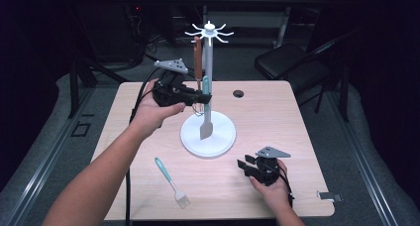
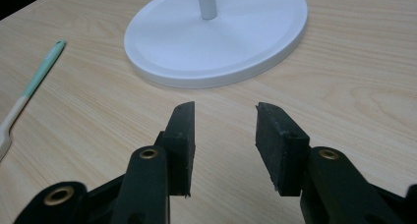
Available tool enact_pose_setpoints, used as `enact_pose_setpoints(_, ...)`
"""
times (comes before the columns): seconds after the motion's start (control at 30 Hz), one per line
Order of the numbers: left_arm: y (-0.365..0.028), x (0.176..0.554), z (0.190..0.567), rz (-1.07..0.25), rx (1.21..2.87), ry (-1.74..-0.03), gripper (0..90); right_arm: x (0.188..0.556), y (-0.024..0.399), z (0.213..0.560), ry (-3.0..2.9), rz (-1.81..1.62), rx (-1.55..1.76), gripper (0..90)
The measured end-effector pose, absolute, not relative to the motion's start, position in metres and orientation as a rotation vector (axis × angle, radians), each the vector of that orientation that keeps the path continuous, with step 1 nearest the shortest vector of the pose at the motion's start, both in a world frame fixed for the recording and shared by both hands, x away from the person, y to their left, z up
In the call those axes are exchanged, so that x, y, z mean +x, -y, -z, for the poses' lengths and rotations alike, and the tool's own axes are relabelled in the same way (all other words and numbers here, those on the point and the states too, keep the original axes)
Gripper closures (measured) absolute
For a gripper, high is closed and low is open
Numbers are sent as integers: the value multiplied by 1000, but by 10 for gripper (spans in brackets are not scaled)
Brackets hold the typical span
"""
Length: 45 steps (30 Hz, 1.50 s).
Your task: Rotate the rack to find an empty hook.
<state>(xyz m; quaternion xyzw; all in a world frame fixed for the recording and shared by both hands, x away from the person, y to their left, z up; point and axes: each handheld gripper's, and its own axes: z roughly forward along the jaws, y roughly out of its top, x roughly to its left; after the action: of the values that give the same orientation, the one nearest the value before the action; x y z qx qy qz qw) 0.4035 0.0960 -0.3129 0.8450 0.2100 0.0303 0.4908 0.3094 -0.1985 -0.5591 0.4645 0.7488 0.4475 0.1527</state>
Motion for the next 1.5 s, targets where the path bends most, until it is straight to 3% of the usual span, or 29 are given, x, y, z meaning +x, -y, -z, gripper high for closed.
enact_pose_setpoints(0.8, -83, 429, 261, -100, 1997, -523, 829, 310, 197, 559, -2158, -1339, 1340, 594)
enact_pose_setpoints(1.5, -82, 443, 264, -105, 1998, -577, 828, 310, 195, 559, -2172, -1333, 1314, 594)
